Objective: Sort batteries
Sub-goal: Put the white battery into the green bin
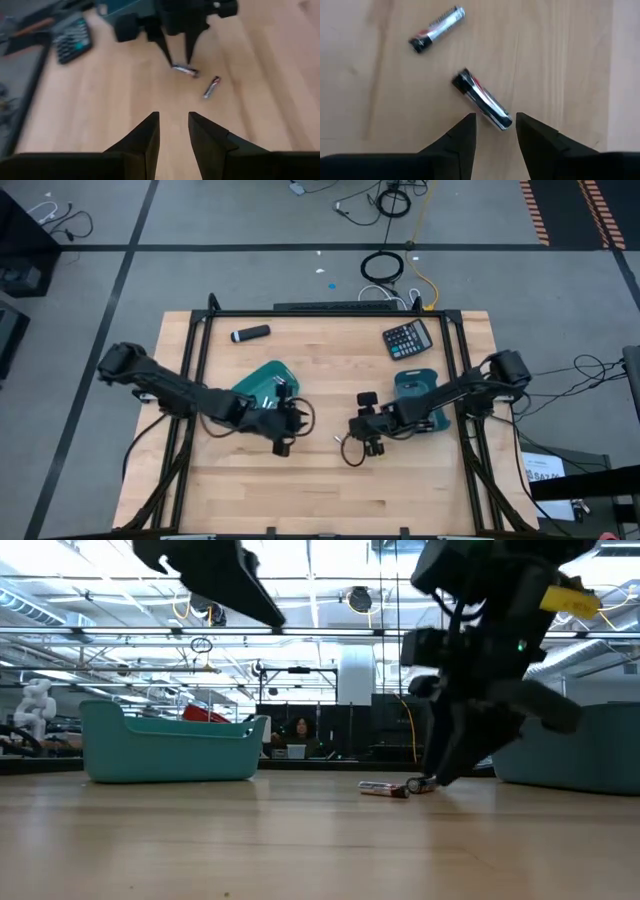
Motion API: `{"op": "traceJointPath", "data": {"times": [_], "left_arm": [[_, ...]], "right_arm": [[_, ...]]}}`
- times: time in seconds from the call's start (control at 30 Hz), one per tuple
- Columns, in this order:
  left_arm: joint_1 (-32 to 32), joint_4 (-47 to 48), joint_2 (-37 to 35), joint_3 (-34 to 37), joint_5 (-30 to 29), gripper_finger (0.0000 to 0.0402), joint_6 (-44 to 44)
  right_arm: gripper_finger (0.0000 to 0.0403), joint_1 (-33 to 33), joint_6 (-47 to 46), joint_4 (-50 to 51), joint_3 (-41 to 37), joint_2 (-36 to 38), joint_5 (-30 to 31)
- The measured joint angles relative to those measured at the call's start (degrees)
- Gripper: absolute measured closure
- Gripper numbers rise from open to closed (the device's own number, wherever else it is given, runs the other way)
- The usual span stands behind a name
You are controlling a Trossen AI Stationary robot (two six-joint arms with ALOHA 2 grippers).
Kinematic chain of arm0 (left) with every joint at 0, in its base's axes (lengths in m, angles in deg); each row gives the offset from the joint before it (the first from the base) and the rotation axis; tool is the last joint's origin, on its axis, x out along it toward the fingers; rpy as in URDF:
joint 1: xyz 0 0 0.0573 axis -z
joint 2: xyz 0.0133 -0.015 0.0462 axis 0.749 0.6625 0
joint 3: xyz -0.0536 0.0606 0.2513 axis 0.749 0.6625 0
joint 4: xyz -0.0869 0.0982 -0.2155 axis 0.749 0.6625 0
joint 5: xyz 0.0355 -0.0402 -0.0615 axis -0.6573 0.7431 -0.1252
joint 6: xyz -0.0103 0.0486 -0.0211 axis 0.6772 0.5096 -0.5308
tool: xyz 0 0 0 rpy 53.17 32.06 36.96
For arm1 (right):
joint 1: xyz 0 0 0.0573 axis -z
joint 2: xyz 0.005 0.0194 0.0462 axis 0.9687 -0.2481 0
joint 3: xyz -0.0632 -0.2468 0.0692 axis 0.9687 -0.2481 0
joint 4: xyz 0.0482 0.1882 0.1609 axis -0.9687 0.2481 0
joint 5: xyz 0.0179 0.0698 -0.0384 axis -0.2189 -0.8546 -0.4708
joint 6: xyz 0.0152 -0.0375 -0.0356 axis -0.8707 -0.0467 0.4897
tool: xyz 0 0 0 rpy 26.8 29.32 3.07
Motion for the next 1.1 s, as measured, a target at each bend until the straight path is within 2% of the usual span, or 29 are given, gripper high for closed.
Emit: {"op": "traceJointPath", "data": {"times": [0.23,0.4,0.53,0.7,0.8,1.1], "left_arm": [[5.9,-0.3,-6.0,4.7,-10.8,0.0288,-5.1],[10.1,-0.6,-7.7,6.4,-15.8,0.0288,-9.8],[13.2,-0.8,-7.8,7.0,-19.2,0.0288,-12.5],[18.1,-0.8,-8.7,6.9,-27.4,0.0288,-15.4],[21.2,0.1,-9.7,6.9,-29.5,0.0288,-18.4],[26.1,4.0,-12.6,6.9,-33.4,0.0288,-24.4]], "right_arm": [[0.0273,1.0,3.8,4.9,5.3,-2.9,0.0],[0.0273,1.0,8.4,12.8,12.6,-5.7,-0.4],[0.0273,1.4,13.1,16.7,18.1,-9.8,-4.3],[0.0273,3.4,19.8,22.9,26.9,-15.4,-4.0],[0.0273,4.5,21.3,28.0,31.0,-16.5,-4.0],[0.0273,10.9,26.6,22.8,32.4,-18.3,-8.5]]}}
